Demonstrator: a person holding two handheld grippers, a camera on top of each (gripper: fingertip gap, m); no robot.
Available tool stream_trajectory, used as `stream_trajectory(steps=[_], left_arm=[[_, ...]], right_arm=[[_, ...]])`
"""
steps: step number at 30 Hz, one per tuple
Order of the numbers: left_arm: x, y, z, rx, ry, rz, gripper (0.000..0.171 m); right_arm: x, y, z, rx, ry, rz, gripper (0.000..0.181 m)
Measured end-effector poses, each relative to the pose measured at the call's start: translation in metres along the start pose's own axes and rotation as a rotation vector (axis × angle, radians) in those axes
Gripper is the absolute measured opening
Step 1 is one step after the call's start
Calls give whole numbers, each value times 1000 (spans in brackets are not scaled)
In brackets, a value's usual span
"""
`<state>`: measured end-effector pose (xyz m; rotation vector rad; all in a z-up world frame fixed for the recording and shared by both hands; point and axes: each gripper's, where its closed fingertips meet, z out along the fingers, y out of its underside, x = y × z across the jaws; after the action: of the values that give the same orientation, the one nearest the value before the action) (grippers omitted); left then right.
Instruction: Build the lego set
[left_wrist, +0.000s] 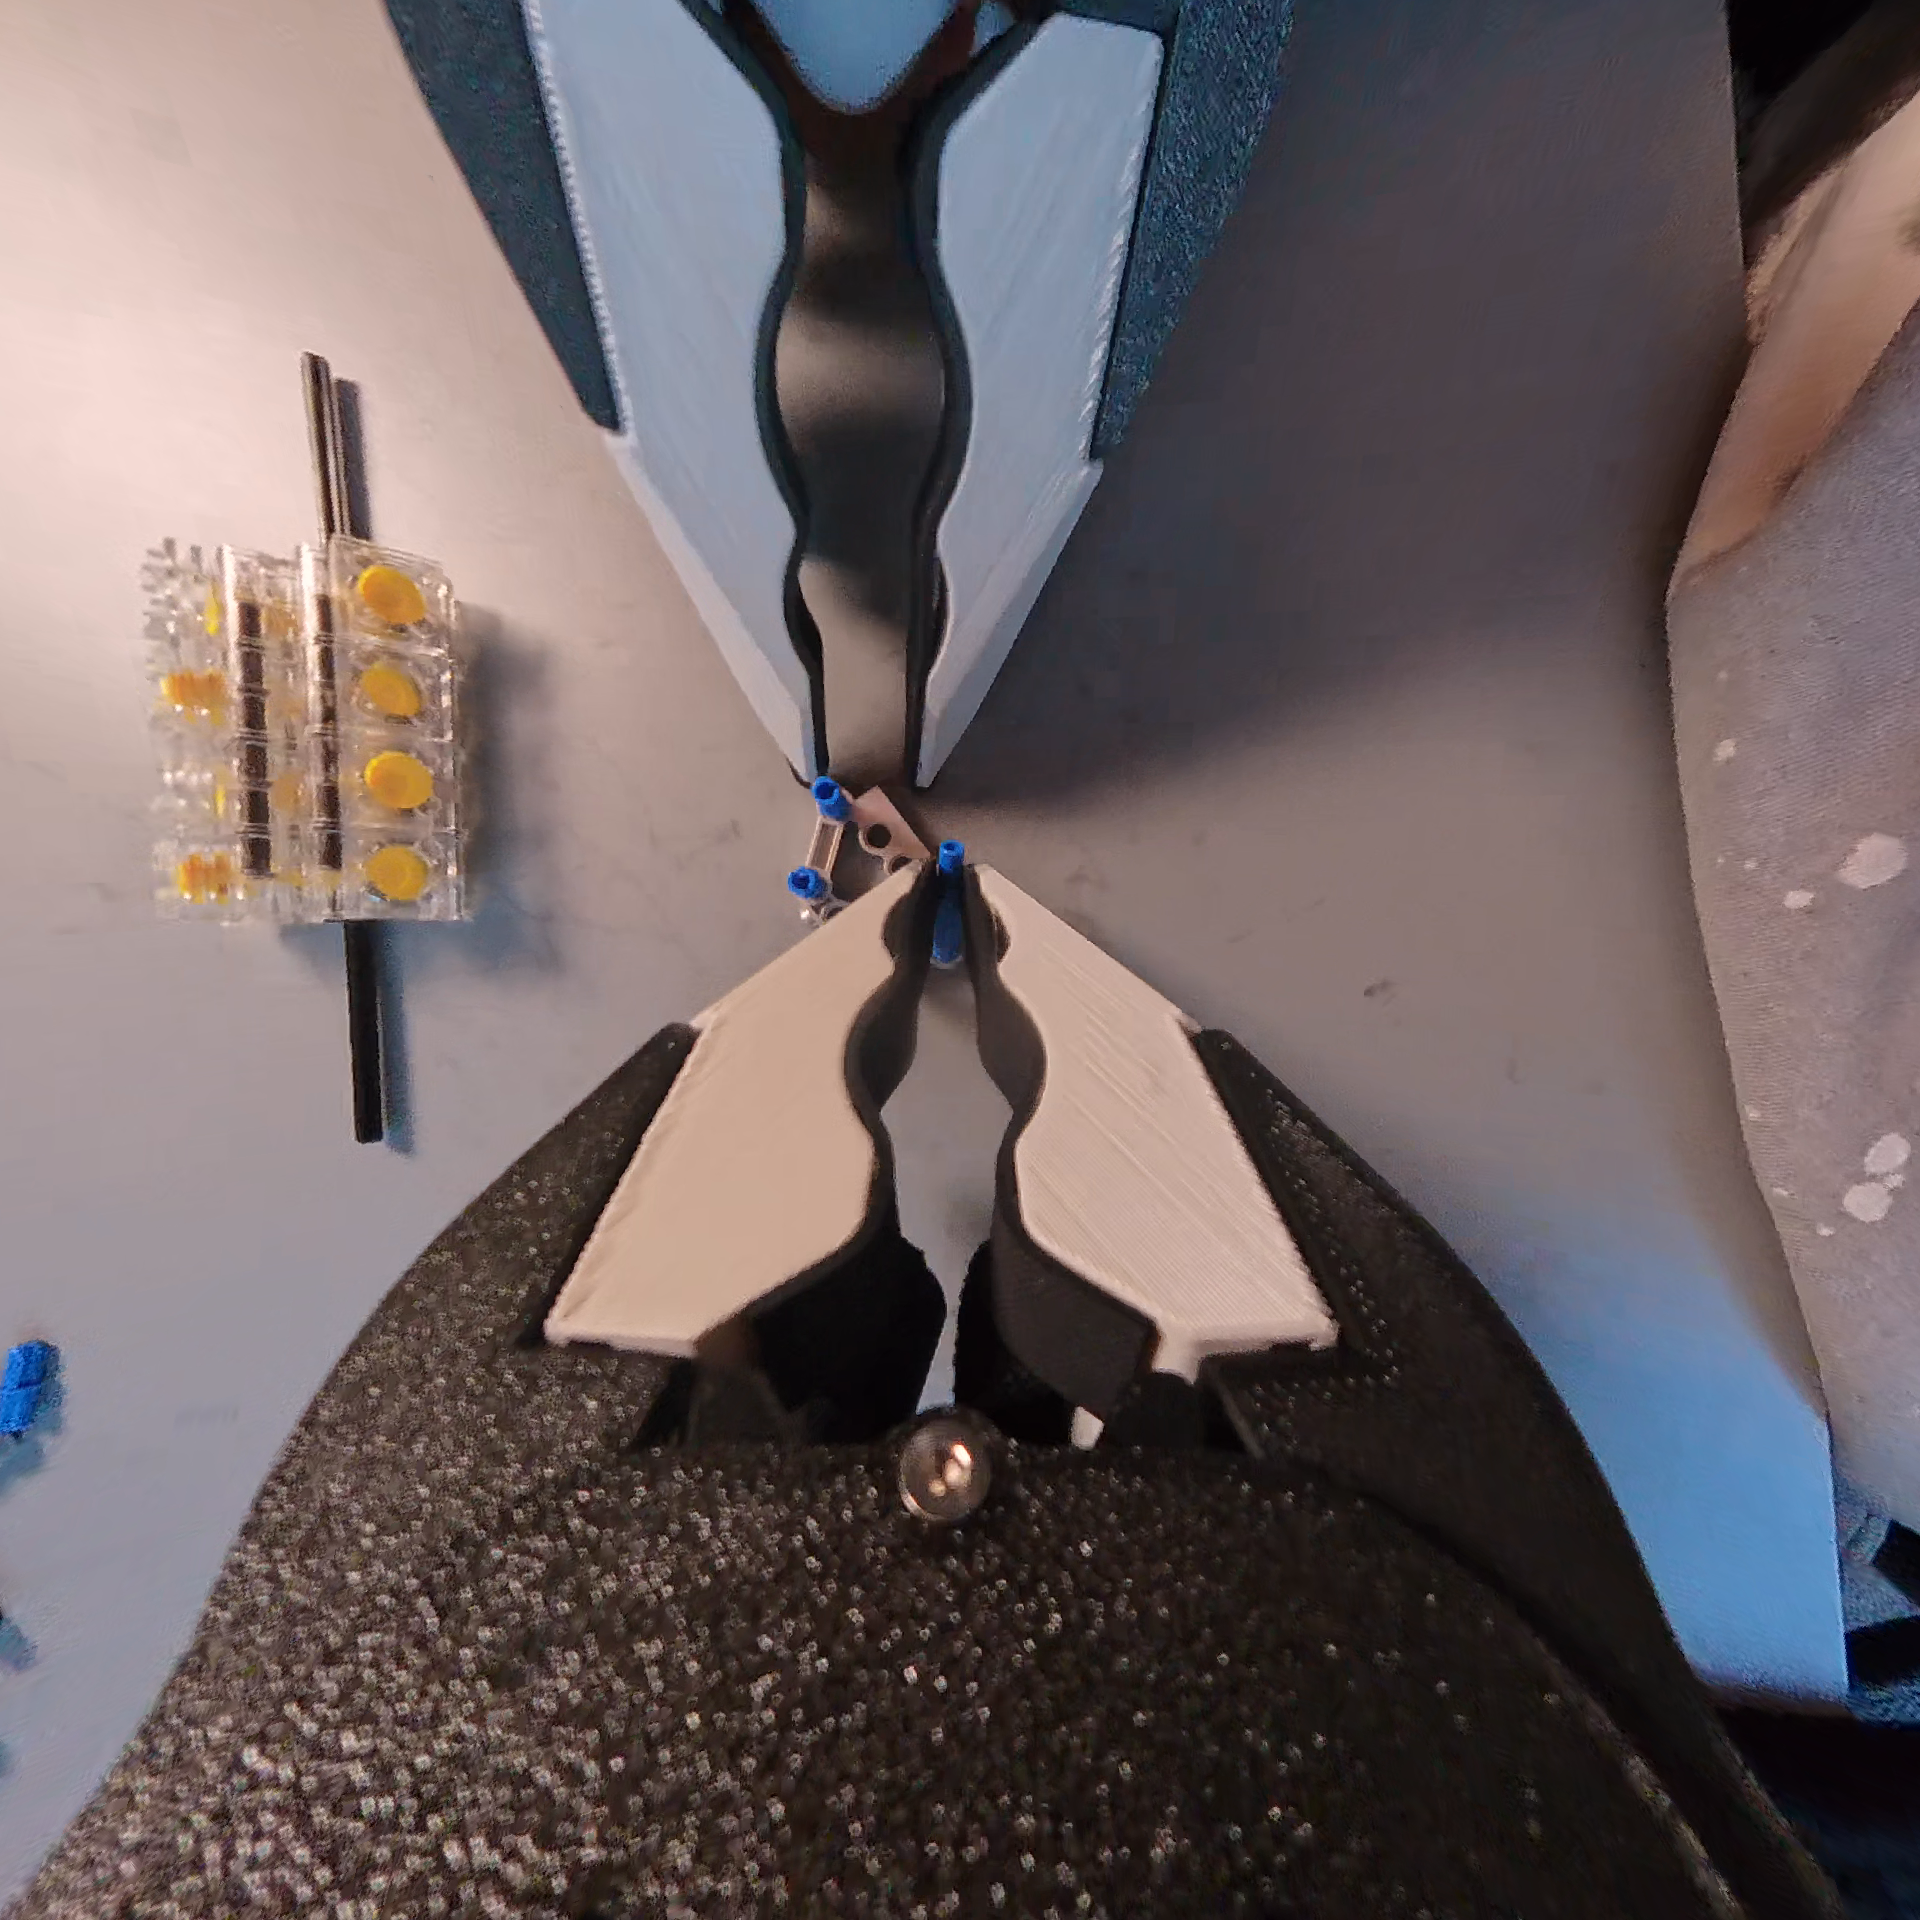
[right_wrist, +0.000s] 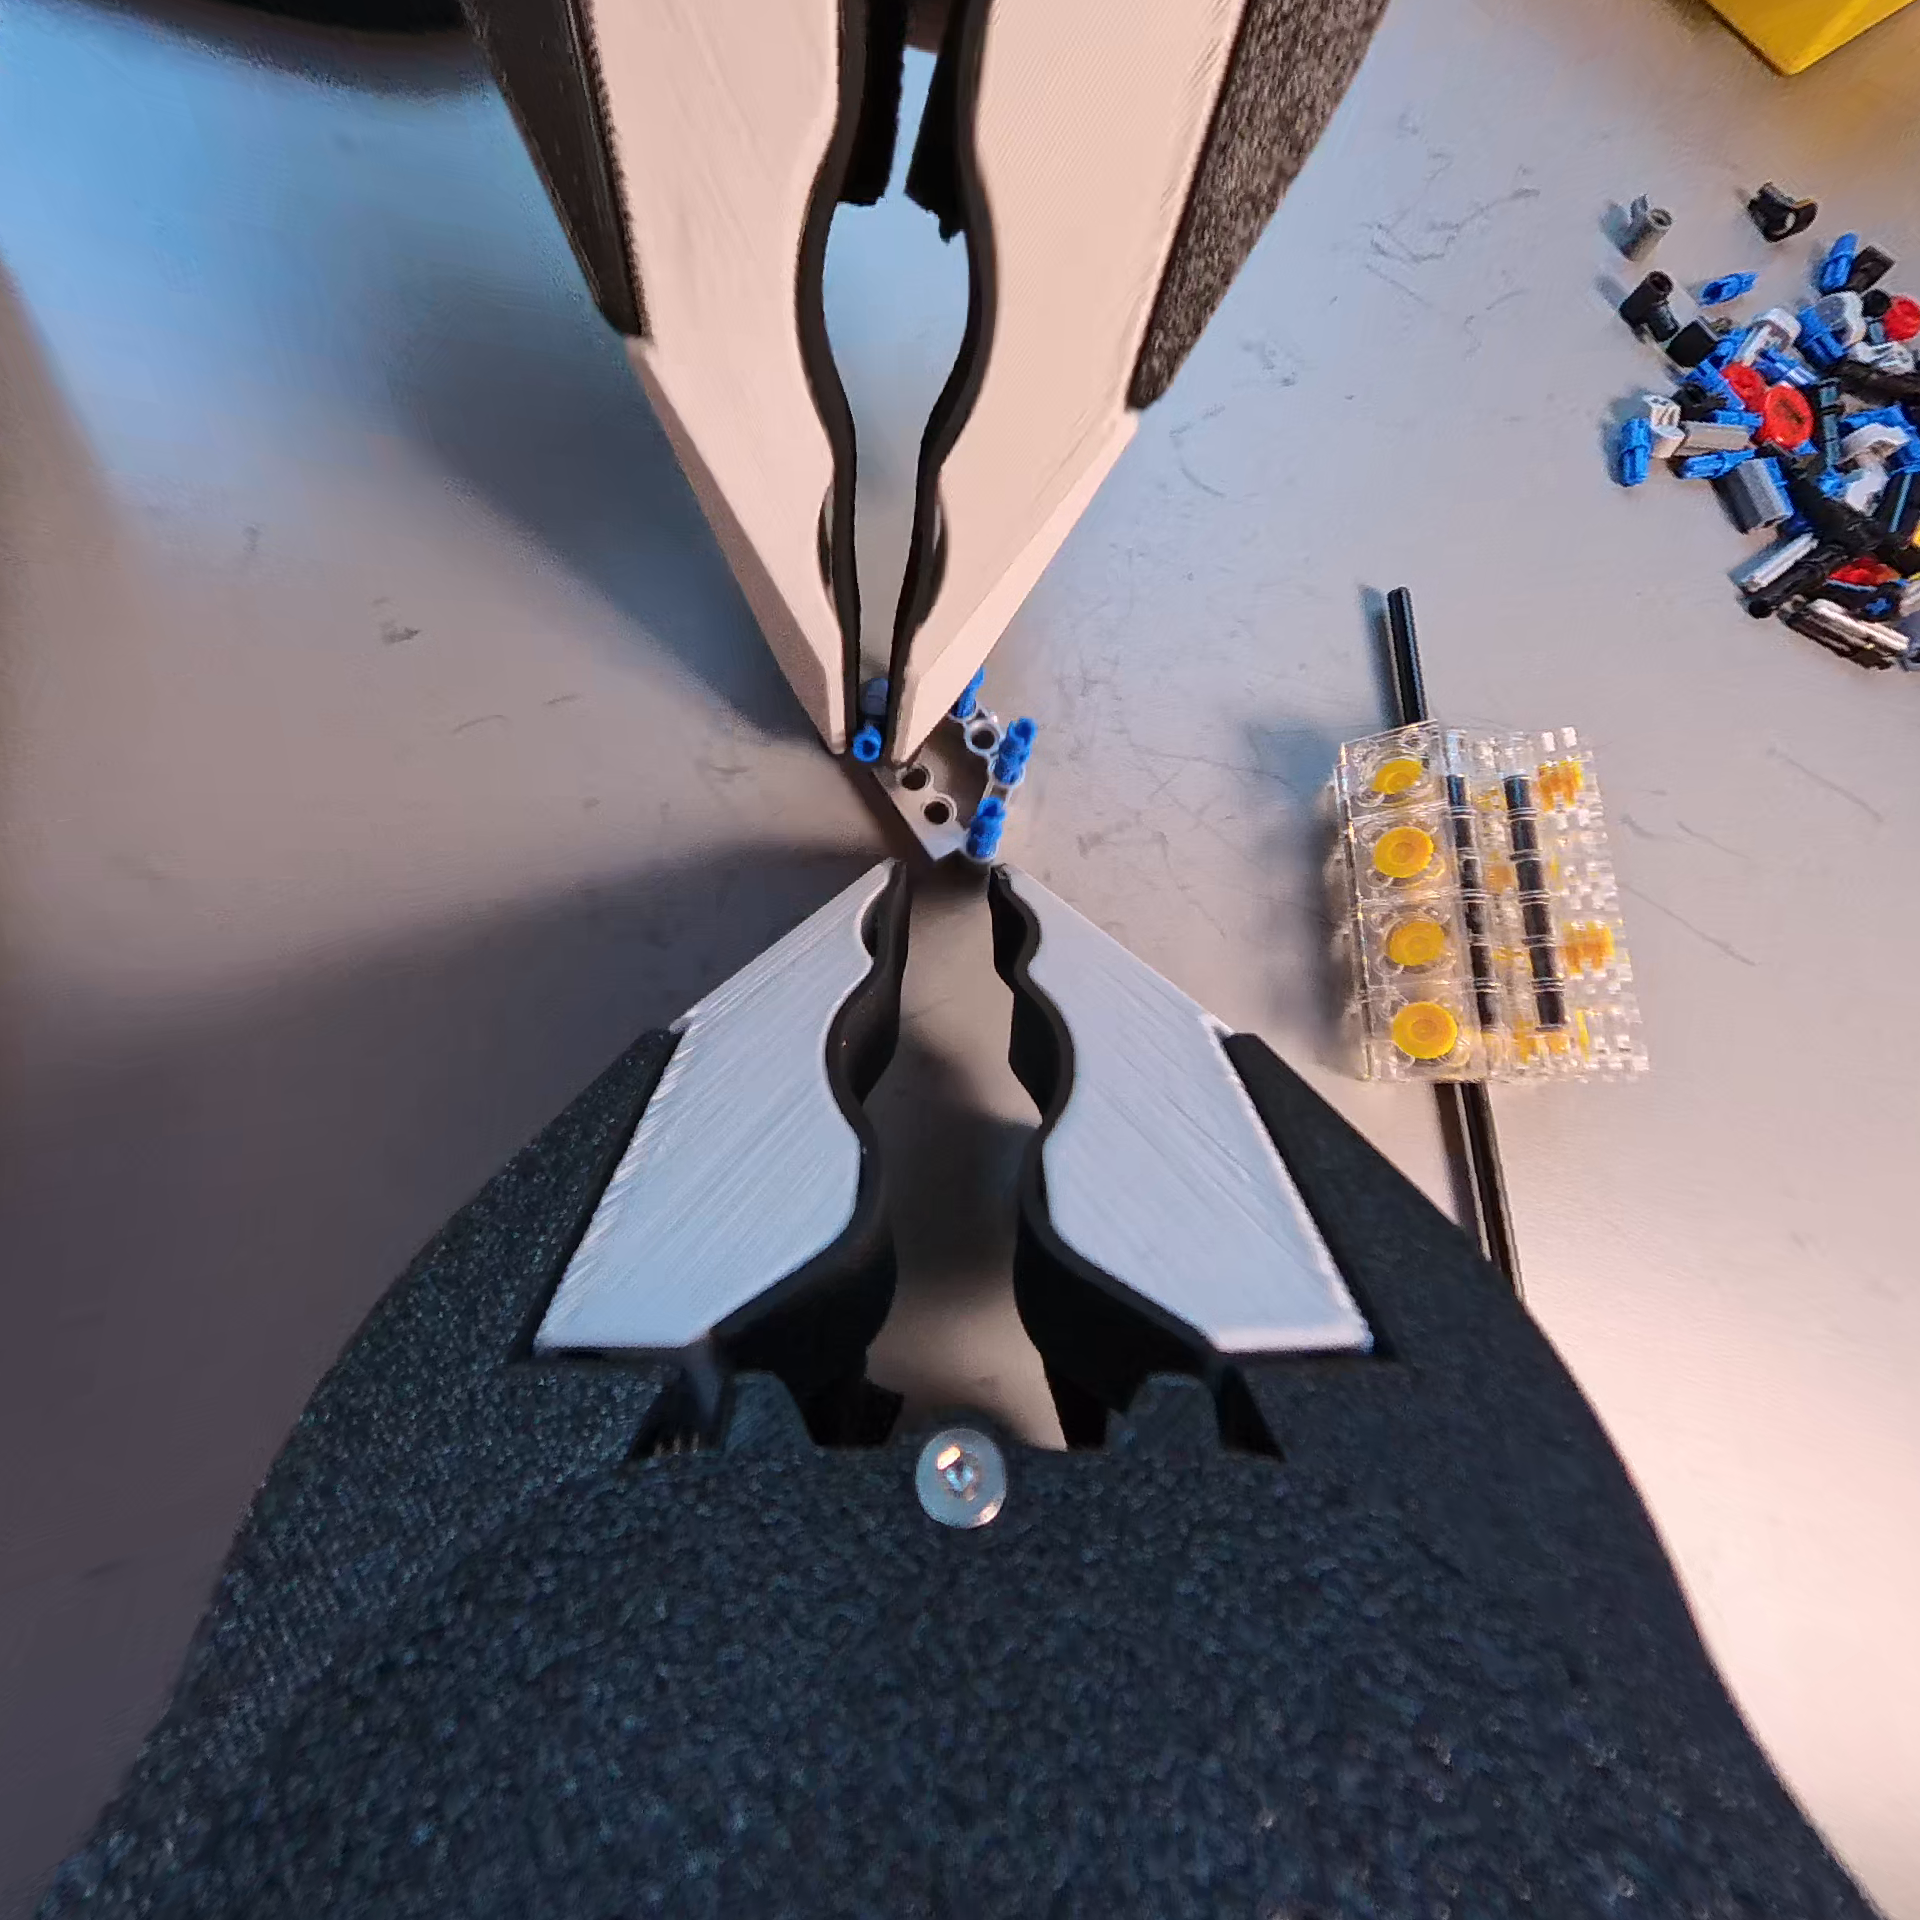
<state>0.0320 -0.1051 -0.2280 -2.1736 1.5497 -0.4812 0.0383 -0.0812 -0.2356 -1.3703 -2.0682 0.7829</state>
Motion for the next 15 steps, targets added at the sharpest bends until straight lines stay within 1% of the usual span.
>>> stream_trajectory(steps=[3,6,9,11,15], left_arm=[[-3,-4,-6,95,-5,-78,3],[-2,-13,-12,221,11,-162,3],[-4,-25,-24,374,11,-251,3],[-7,-38,-39,528,2,-311,3],[-19,-64,-76,885,-11,-449,3]], right_arm=[[-1,0,-1,1,-6,1,17],[1,0,-3,8,-2,9,23],[5,-11,-13,87,8,29,25],[6,-26,-24,188,-4,47,25],[4,-56,-43,376,-31,79,25]])
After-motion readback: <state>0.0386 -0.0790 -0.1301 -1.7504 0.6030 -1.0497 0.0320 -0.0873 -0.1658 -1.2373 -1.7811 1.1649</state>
